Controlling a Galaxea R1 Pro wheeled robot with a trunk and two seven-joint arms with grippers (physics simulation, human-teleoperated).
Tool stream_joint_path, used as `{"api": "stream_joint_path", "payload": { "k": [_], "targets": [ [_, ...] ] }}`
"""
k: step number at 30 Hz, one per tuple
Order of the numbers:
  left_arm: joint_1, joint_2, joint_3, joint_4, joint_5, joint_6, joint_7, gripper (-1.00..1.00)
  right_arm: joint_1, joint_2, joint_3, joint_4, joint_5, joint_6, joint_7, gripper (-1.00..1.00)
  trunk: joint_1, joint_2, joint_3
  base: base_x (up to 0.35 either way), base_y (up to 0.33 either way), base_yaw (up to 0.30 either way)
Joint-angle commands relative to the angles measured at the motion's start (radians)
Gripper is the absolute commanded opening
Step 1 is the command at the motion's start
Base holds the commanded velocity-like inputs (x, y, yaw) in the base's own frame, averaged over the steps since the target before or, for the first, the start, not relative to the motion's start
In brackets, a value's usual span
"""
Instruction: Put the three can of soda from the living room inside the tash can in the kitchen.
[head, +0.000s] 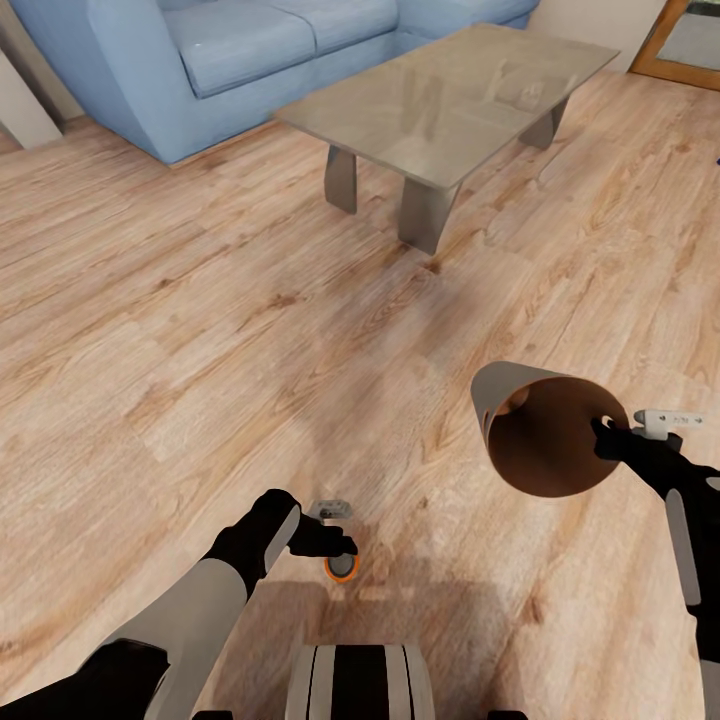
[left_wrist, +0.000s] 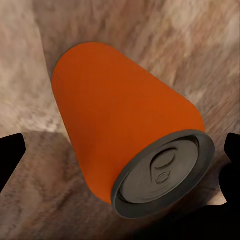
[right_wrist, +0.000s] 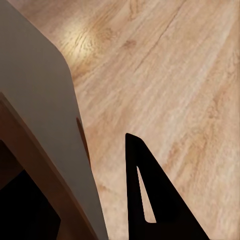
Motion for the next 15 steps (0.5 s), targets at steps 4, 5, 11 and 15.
{"api": "stream_joint_path", "payload": {
  "k": [4,5,11,15],
  "targets": [
    [0.000,0.001,-0.005,-0.001,0.010,0.004,0.004,1.00,-0.003,0.003,-0.001,-0.002,-0.007,0.006,0.007,-1.00,0.000,0.000,-0.001,0.000,0.000,0.000],
    [0.000,0.001,-0.005,-0.001,0.009,0.004,0.004,1.00,-0.003,0.003,-0.001,-0.002,-0.007,0.006,0.007,-1.00,0.000,0.000,-0.001,0.000,0.000,0.000],
    [0.000,0.001,-0.005,-0.001,0.010,0.004,0.004,1.00,-0.003,0.005,-0.001,-0.001,-0.007,0.006,0.007,-1.00,0.000,0.000,-0.001,0.000,0.000,0.000],
    [0.000,0.001,-0.005,-0.001,0.009,0.004,0.004,1.00,-0.003,0.006,0.000,-0.001,-0.007,0.006,0.007,-1.00,0.000,0.000,-0.001,0.000,0.000,0.000]
  ]
}}
